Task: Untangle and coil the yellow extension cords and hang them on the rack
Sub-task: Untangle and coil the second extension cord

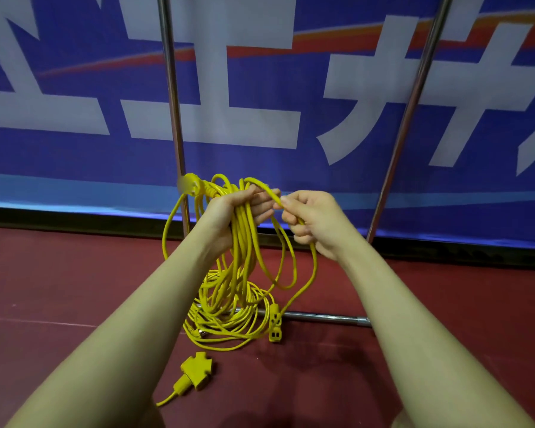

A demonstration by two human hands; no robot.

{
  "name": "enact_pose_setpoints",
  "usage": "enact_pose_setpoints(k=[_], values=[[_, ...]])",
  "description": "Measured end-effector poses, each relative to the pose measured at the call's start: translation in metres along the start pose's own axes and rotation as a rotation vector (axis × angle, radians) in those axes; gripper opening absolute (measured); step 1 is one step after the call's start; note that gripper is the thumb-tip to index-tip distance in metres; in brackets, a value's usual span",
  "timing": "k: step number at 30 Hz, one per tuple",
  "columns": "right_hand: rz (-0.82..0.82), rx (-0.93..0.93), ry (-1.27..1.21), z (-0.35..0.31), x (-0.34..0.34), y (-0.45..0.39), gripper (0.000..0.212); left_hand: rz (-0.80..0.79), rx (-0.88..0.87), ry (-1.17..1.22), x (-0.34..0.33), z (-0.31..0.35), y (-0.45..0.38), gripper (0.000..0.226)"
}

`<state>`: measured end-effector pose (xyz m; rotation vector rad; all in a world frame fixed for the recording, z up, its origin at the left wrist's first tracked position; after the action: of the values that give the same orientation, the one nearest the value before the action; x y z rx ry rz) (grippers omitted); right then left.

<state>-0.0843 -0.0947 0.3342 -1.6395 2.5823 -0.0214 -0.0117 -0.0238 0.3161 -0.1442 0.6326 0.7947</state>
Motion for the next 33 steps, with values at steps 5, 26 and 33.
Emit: enact_pose_setpoints(k=[5,26,33], values=[[-0.110,-0.052,0.064,0.017,-0.012,-0.001,0.020,0.093,-0.047,0.188,0.003,0.005,-0.001,0.017],[-0.191,0.069,0.325,0.007,-0.012,0.009,0.028,0.066,-0.040,0.181,0.002,0.011,0.007,0.019],[0.105,0.158,0.186,-0.004,0.029,0.003,0.022,0.051,0.013,0.045,0.013,0.011,0.001,0.022]])
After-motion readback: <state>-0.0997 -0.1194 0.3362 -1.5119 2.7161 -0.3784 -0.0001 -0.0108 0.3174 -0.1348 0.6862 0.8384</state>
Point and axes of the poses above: each hand's wrist, its own y-axis away from the middle knuckle, its own x-axis out of the back of the hand, z = x × y, the point moved 10 cm from there along -y, towards the middle knuckle, and after that the axes turned 7 degrees about z, right-handed, at the moved point
